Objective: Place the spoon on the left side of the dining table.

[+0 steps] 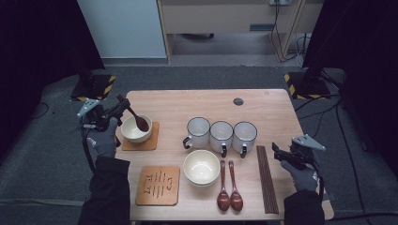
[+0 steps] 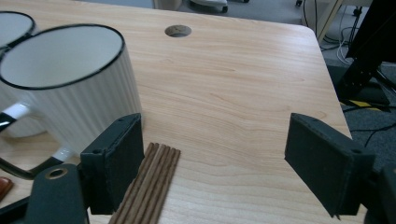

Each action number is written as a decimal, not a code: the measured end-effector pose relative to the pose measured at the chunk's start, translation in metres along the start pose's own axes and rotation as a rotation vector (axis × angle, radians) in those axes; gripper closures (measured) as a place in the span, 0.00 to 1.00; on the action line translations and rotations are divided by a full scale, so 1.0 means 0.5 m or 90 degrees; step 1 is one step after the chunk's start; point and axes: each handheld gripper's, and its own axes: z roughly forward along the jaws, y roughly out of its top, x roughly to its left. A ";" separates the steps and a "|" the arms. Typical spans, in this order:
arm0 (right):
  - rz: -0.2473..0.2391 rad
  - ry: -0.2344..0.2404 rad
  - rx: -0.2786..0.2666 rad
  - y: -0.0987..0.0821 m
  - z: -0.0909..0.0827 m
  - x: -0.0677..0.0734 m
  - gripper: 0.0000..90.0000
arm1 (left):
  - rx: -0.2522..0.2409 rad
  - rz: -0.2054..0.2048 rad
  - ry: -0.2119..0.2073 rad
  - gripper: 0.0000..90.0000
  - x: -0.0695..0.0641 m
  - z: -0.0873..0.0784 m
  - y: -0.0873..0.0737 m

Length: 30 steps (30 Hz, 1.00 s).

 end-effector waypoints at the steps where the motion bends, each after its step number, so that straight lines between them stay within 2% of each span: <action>1: 0.000 -0.002 0.003 -0.002 0.002 -0.002 0.22 | 0.001 0.000 0.001 0.92 0.002 0.002 -0.001; 6: 0.000 -0.009 0.019 -0.009 0.012 -0.012 0.22 | 0.005 0.002 0.015 0.92 0.017 0.008 -0.003; 14: 0.000 -0.010 0.030 -0.014 0.022 -0.019 0.21 | 0.007 -0.011 0.028 0.92 0.042 0.017 -0.006; 22: 0.009 -0.011 0.036 -0.019 0.031 -0.030 0.21 | 0.027 -0.013 0.054 0.92 0.074 0.033 -0.021; 30: 0.011 -0.011 0.046 -0.023 0.040 -0.036 0.22 | 0.061 -0.024 0.079 0.92 0.108 0.051 -0.046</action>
